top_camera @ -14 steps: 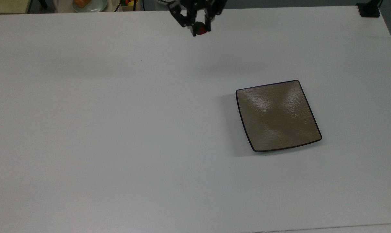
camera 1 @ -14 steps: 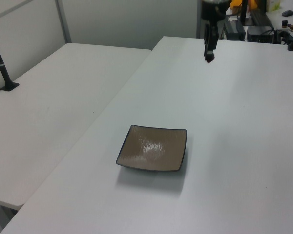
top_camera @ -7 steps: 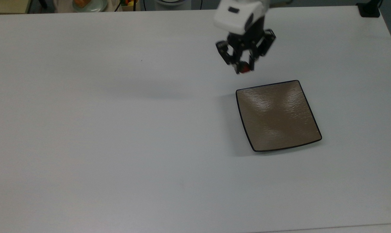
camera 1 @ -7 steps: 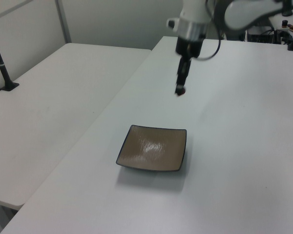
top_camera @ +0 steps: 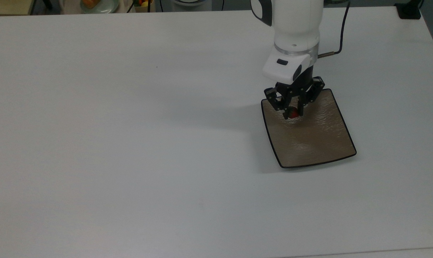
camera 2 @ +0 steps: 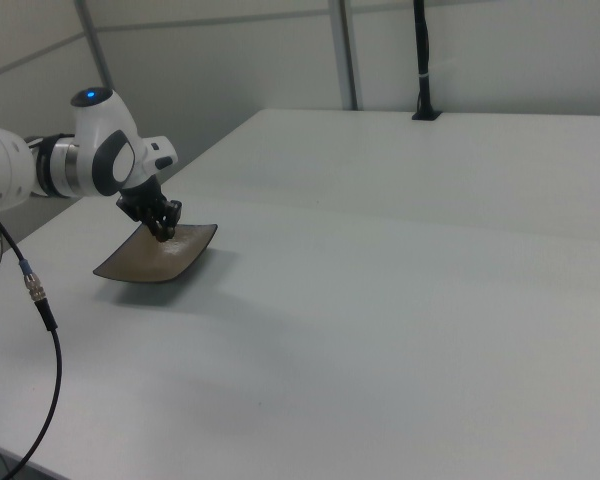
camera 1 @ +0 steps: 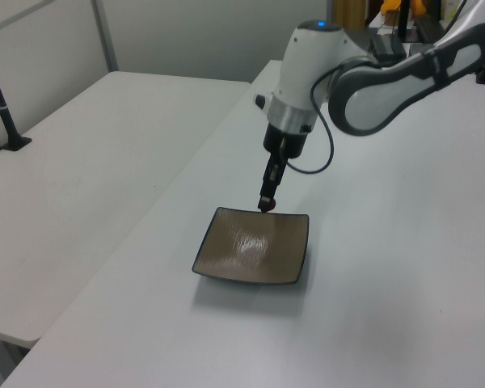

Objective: Strawberries on a ceramic plate
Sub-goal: 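Lower the strawberry onto the plate center and open the gripper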

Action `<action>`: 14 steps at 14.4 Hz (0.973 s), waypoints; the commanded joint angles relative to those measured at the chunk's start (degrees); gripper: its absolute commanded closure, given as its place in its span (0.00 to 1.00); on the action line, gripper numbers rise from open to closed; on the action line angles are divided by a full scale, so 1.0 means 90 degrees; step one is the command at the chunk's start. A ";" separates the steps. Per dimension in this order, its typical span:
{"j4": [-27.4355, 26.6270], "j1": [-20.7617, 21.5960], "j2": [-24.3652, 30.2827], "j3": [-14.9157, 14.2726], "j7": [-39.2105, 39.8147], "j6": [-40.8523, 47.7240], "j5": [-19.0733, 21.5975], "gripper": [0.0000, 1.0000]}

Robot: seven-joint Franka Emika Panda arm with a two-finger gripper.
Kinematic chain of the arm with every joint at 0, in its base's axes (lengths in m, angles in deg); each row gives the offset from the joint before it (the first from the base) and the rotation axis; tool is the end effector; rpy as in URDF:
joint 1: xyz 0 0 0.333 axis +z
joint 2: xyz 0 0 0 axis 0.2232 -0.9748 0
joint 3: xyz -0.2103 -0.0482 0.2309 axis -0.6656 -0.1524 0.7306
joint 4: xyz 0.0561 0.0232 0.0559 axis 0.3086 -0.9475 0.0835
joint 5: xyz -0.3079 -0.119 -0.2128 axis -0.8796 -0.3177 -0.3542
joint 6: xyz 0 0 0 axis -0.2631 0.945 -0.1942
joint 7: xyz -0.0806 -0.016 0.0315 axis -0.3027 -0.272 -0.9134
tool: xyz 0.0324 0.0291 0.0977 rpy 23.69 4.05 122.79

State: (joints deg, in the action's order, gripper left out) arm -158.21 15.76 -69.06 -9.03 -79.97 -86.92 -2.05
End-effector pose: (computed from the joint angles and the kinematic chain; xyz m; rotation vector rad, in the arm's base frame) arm 0.6328 0.3231 0.4109 -2.9364 -0.4050 -0.4270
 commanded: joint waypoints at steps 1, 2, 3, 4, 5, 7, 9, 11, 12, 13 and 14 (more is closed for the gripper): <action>0.0027 0.0058 -0.0401 0.0173 -0.0113 -0.0634 0.0100 0.93; 0.0027 0.0058 -0.0480 0.0202 -0.0113 -0.0810 0.0100 0.93; 0.0027 0.0058 -0.0578 0.0261 -0.0123 -0.1006 0.0100 0.89; 0.0027 0.0058 -0.0627 0.0290 -0.0113 -0.1085 0.0100 0.84; 0.0027 0.0058 -0.0676 0.0291 -0.0123 -0.1115 0.0100 0.69; 0.0027 0.0058 -0.0696 0.0291 -0.0113 -0.1115 0.0100 0.18; 0.0036 0.0058 -0.0676 0.0291 -0.0103 -0.1115 0.0070 0.00; 0.0046 0.0068 -0.0608 0.0291 -0.0094 -0.1086 0.0012 0.00; 0.0036 0.0068 -0.0540 0.0291 -0.0094 -0.1037 -0.0027 0.00; 0.0017 0.0058 -0.0414 0.0291 -0.0084 -0.1008 -0.0027 0.00; -0.0061 0.0039 -0.0277 0.0291 -0.0094 -0.0892 -0.0027 0.00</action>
State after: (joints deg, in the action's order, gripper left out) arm -157.10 15.93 -75.17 -6.25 -80.04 -96.13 -2.00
